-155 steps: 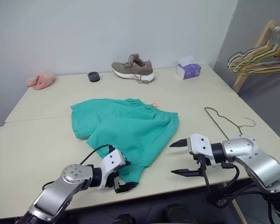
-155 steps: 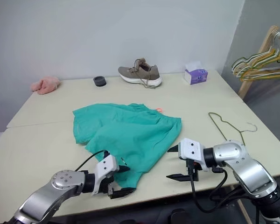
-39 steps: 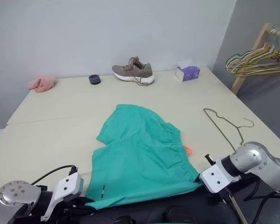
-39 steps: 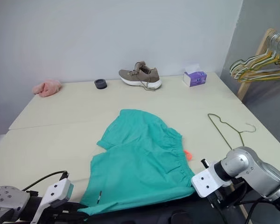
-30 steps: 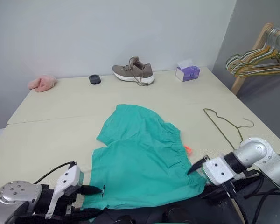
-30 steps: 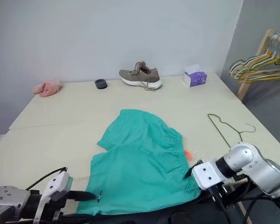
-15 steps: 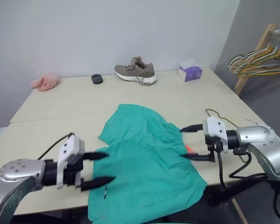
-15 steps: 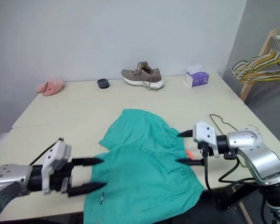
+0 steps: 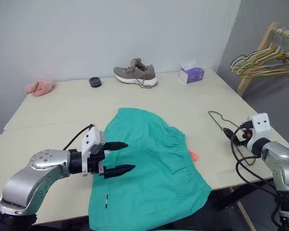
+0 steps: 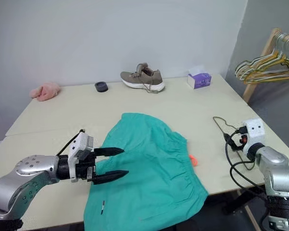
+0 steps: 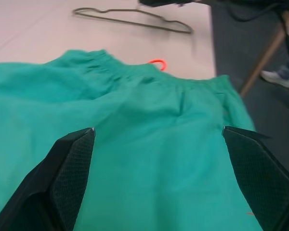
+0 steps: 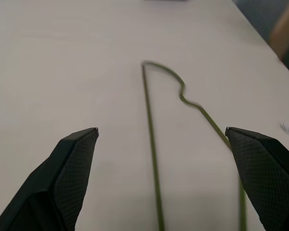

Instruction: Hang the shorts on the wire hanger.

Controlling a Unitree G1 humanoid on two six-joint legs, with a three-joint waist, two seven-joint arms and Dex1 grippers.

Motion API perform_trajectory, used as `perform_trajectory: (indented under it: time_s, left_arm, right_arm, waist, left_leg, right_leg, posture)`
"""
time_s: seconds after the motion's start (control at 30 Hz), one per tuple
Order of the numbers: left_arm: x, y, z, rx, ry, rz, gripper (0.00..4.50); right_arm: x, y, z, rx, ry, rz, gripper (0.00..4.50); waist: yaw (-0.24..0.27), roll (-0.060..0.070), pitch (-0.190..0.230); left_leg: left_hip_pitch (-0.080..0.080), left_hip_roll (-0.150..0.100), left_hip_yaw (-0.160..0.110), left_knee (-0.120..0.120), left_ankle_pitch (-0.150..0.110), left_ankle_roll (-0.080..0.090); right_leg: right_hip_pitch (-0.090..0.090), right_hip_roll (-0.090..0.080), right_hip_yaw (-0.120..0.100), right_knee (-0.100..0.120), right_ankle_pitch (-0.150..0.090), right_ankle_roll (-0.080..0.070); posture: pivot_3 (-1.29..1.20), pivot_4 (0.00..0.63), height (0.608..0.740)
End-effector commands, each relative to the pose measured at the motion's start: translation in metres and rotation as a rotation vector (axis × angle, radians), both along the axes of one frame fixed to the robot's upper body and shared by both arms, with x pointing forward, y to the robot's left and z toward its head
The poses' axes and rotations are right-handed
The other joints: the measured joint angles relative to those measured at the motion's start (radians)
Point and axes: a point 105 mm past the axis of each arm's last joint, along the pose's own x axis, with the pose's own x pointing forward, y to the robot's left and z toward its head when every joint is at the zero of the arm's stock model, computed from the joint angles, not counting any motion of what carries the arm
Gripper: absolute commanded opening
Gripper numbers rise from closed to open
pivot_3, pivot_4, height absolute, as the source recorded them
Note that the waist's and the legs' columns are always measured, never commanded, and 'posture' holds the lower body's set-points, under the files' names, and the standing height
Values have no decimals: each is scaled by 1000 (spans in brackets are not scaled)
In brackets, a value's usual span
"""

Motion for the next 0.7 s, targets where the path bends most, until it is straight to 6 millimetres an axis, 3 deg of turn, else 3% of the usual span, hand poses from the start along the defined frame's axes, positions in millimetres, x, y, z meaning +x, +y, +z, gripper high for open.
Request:
perform_trajectory:
  time_s: [0.03, 0.23, 0.53, 0.7]
  left_arm:
    - [9, -6, 13, 19, -77, -32, 4468]
    - [20, -16, 30, 25, -168, -52, 4468]
    - [23, -28, 46, 14, -216, -65, 4468]
    - [28, -26, 47, 20, -227, -56, 4500]
  right_arm:
    - [6, -14, 1, 8, 17, -71, 4500]
    - [15, -30, -17, 59, 113, -133, 4500]
    - [17, -33, -42, 16, 324, -66, 4500]
    - [13, -40, -61, 48, 451, -115, 3010]
  waist:
    - [-15, 0, 0]
    - [-50, 2, -1]
    - [-72, 1, -2]
    - [-72, -6, -8]
  left_leg:
    - [0, 0, 0, 0, 0, 0]
    - [1, 0, 1, 1, 0, 1]
    - [1, 0, 0, 1, 0, 1]
    - [3, 0, 0, 2, 0, 1]
  right_leg:
    - [0, 0, 0, 0, 0, 0]
    - [1, 1, 2, 0, 1, 2]
    - [1, 1, 2, 0, 1, 2]
    - [4, 1, 1, 0, 2, 3]
  posture:
    - [-283, 0, 740]
    - [-283, 0, 740]
    - [-274, 0, 740]
    - [-273, 0, 740]
